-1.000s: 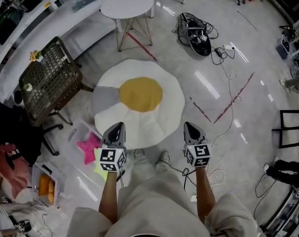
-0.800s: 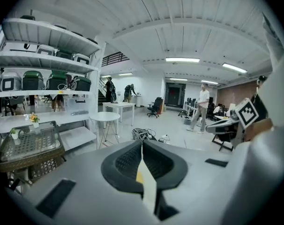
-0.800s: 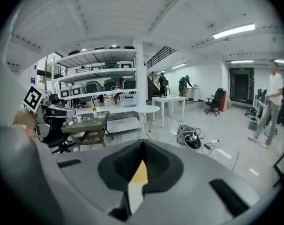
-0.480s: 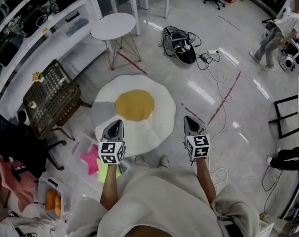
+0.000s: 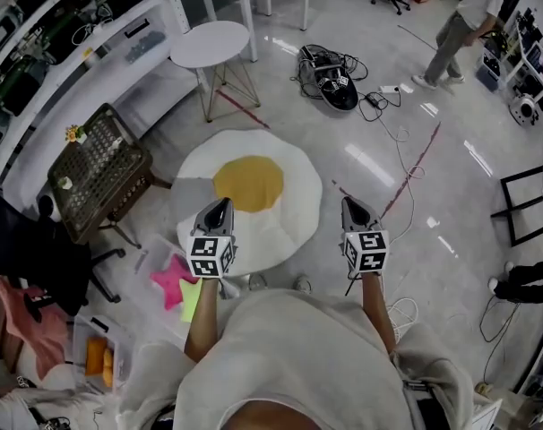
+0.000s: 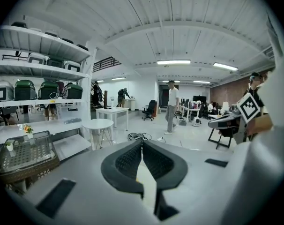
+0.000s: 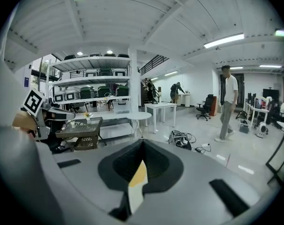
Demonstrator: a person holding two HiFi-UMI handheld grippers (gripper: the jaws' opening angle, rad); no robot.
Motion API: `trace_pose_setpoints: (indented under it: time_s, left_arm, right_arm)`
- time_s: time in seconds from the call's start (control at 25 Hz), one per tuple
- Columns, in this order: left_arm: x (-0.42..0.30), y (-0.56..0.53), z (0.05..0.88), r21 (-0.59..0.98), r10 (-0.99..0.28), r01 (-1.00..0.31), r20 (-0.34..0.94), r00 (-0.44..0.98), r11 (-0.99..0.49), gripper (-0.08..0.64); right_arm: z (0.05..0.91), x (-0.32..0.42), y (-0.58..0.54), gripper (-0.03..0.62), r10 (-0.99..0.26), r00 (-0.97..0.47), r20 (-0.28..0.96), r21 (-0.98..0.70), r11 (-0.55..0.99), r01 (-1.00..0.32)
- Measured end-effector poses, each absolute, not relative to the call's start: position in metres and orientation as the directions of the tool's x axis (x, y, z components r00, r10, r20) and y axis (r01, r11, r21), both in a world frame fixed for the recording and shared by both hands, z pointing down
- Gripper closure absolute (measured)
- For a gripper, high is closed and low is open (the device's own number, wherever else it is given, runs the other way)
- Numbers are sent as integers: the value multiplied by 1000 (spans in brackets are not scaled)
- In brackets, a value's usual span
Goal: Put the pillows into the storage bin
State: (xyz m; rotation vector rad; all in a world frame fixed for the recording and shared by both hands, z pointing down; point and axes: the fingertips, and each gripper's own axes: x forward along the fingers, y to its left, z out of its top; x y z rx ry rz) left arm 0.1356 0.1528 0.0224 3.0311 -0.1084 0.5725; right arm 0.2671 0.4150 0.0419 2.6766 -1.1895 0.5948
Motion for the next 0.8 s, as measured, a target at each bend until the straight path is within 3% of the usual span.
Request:
trace_pose_setpoints:
  time_s: [0.8]
  left_arm:
    - [134,171,17,39,-40,-58,362,931,-998,543]
  right_arm:
    - [39,262,424,594,-681,604,415,-20,-670,-742]
